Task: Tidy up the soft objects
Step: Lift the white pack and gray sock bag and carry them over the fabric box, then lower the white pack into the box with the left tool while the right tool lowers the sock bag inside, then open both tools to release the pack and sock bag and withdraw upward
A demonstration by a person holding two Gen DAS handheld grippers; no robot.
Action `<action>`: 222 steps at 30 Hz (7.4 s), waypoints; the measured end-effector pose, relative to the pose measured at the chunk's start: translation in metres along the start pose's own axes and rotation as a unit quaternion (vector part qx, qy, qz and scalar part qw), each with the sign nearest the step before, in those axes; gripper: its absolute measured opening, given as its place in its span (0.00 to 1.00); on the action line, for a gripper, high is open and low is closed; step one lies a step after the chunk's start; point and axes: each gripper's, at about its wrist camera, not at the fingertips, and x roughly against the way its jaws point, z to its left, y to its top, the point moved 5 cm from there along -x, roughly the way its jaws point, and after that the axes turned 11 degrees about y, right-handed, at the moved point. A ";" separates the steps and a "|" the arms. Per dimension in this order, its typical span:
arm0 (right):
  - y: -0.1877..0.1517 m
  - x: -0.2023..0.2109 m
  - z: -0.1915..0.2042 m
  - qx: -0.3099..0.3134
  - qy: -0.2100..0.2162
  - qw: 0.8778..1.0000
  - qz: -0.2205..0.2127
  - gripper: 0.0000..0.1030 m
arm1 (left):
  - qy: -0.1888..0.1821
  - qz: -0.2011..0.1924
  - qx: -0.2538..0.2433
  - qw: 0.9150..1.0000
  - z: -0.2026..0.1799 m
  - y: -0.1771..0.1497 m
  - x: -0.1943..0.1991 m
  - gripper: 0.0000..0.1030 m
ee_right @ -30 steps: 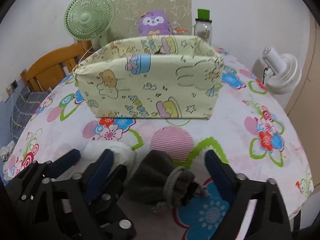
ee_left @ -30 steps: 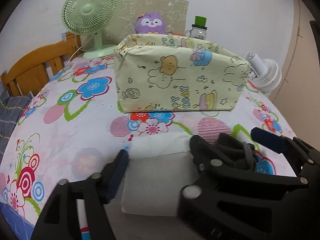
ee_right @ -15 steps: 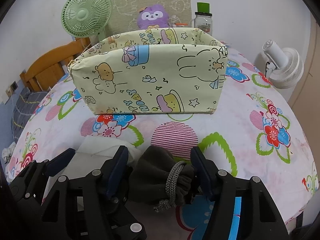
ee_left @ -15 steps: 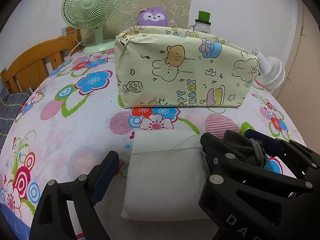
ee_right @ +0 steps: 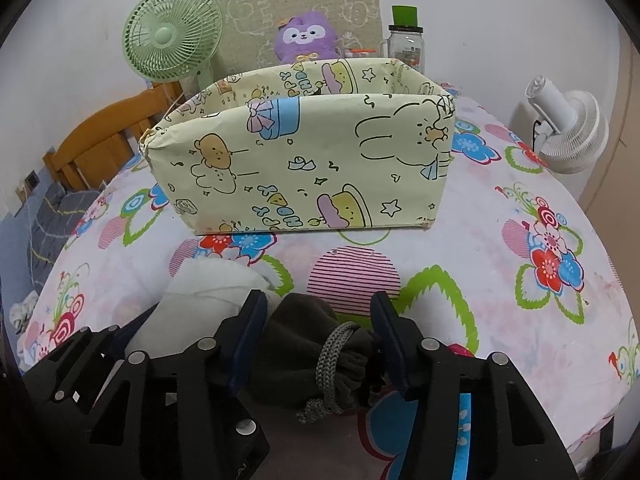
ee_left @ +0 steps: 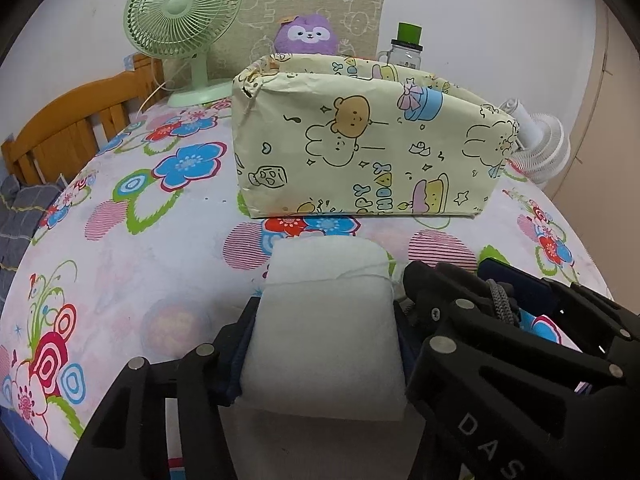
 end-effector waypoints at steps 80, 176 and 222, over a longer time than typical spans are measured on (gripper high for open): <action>0.133 0.113 0.029 0.034 -0.007 0.990 -0.134 0.44 | -0.012 -0.133 0.017 0.991 0.003 0.130 0.107 0.57; 0.165 -0.018 -0.008 0.017 0.026 0.999 -0.040 0.75 | 0.033 -0.039 0.003 0.999 0.003 0.155 -0.014 0.94; 0.134 0.081 -0.021 0.021 -0.044 0.993 -0.107 0.89 | -0.005 -0.093 -0.012 0.996 -0.013 0.131 0.057 1.00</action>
